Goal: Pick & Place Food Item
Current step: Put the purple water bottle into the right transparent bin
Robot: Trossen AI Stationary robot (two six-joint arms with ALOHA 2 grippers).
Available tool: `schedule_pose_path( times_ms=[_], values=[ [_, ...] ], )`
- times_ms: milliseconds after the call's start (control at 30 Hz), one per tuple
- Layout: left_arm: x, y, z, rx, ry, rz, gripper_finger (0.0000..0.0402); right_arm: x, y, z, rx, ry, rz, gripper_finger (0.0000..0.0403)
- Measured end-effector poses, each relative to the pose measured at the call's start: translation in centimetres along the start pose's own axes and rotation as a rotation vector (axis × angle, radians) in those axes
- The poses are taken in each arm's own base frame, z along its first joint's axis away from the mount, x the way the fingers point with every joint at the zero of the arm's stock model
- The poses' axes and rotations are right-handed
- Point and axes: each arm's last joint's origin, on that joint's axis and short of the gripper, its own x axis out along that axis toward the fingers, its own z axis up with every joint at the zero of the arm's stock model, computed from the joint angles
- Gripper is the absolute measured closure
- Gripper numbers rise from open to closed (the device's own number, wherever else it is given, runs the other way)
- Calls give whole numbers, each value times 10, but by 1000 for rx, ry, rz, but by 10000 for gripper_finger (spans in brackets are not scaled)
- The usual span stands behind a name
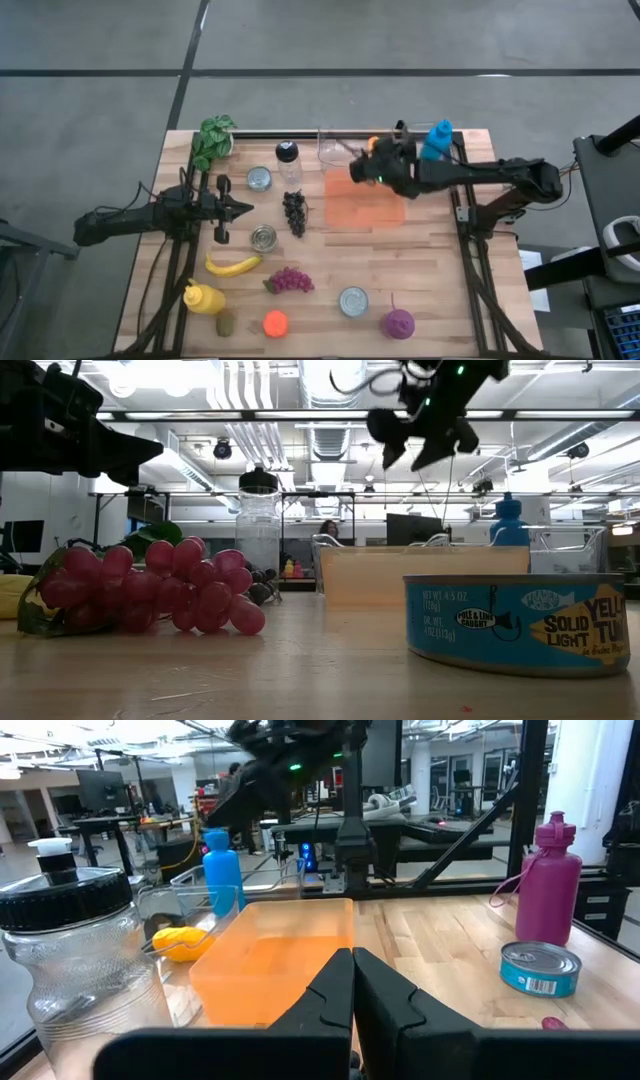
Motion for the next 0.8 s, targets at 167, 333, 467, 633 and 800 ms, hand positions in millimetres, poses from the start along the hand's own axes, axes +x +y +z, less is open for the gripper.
schedule_pose_path(
  times_ms=[167,333,467,633,800],
  values=[
    [0,0,0,46,0,0,395,-42,20,-14,-26,-49,104,164],
    [0,0,2,48,-23,2,395,-78,33,-29,-78,-55,231,201],
    [0,0,5,51,-52,5,395,-102,38,-38,-77,-71,295,227],
    [-3,1,16,32,-24,3,395,-121,40,-46,-76,-90,339,257],
    [-5,2,28,30,-6,0,395,-129,41,-50,-81,-87,366,284]
  ],
)
